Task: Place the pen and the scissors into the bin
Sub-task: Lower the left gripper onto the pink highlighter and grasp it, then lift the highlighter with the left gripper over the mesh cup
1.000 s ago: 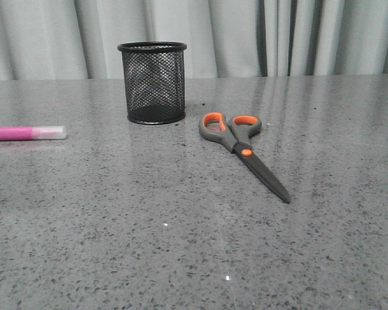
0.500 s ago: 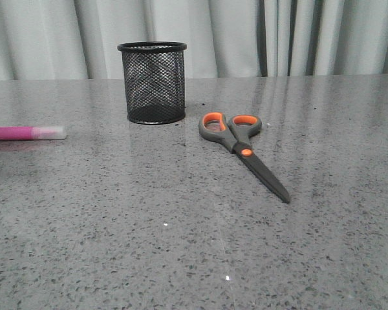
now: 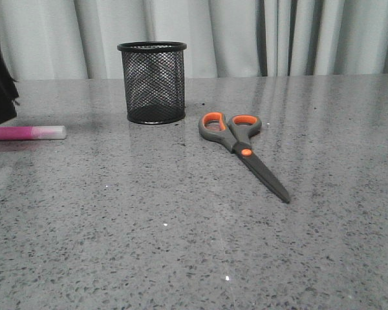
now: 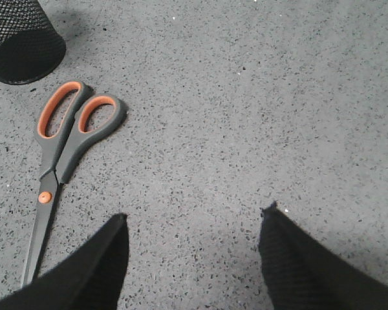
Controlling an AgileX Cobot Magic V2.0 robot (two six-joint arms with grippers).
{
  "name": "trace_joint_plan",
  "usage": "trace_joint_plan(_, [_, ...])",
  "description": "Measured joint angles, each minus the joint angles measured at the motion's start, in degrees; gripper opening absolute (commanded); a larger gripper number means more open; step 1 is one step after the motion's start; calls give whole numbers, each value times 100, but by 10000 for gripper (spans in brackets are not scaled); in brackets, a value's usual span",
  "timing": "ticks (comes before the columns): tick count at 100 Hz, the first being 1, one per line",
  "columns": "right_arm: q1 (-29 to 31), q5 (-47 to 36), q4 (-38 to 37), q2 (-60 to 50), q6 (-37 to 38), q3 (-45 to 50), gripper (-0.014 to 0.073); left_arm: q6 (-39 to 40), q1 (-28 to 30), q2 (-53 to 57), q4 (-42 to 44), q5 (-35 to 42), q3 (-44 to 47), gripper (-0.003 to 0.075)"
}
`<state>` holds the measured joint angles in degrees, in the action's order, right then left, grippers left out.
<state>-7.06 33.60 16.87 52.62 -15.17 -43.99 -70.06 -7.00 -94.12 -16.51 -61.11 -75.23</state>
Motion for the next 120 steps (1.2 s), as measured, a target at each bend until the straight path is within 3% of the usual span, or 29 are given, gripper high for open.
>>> trace_joint_plan(43, [0, 0, 0, 0, 0, 0, 400, -445, 0, -648, 313, -114, -266, 410])
trace_joint_plan(50, [0, 0, -2, 0, 0, 0, 400, -445, 0, -658, 291, -77, -276, 343])
trace_joint_plan(71, [0, 0, -2, 0, 0, 0, 400, -445, 0, -670, 278, -67, -276, -17])
trace_joint_plan(102, [0, 0, -2, 13, 0, 0, 400, -252, -13, -730, 240, -271, -568, -19])
trace_joint_plan(111, [0, 12, -2, 13, 0, 0, 400, -187, 8, -700, -131, -438, -959, -19])
trace_joint_plan(120, [0, 25, -2, 13, 0, 0, 400, -187, 71, -530, -1059, -509, -1413, -19])
